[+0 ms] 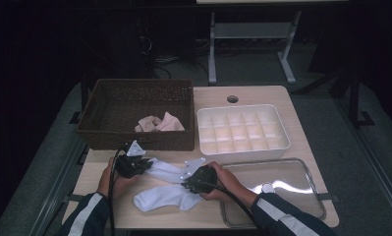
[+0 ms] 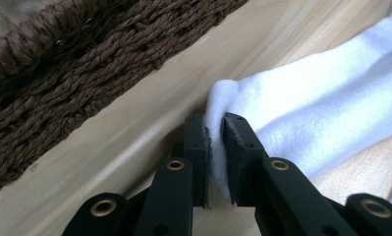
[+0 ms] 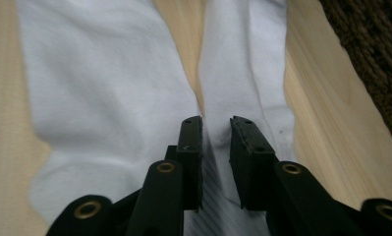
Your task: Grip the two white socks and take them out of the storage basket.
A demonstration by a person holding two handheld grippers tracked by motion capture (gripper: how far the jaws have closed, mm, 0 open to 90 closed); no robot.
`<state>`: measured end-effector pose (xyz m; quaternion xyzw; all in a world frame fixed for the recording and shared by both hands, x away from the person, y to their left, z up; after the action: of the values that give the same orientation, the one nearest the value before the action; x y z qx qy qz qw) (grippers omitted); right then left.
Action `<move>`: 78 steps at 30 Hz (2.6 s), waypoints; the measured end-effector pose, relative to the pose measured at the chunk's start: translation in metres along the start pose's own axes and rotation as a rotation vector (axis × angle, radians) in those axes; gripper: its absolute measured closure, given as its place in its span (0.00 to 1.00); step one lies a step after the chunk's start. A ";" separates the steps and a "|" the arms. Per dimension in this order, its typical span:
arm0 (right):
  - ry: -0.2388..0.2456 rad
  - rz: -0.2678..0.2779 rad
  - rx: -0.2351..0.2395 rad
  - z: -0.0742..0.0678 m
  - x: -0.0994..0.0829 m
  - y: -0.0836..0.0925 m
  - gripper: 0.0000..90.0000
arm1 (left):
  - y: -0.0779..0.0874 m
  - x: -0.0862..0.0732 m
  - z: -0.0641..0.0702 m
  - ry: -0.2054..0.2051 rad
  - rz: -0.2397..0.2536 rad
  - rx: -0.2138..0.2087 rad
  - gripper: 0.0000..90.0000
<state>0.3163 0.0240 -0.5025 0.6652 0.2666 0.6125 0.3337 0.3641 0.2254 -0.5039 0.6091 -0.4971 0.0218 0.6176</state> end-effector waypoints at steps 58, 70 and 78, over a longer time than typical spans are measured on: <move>-0.273 0.116 -0.076 0.016 -0.020 0.082 0.99 | 0.101 0.012 0.000 0.157 0.211 -0.106 0.94; -0.236 0.052 -0.037 -0.004 -0.025 0.079 0.99 | 0.098 -0.027 0.027 0.277 0.078 -0.209 0.94; -0.226 -0.061 -0.066 0.008 -0.045 0.045 0.98 | 0.069 -0.050 0.054 0.155 -0.088 -0.144 0.91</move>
<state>0.3173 -0.0395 -0.4967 0.7101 0.2271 0.5317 0.4017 0.2636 0.2300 -0.4988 0.5807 -0.4211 0.0058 0.6967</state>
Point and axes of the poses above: each handheld gripper's, and its own axes: y roughly backward along the jaws, x roughly out of its top, z roughly to its right, the point moved 6 cm from there along -y, roughly forward along the jaws, and after that the axes turned 13 degrees about x, right-handed, at the moved point
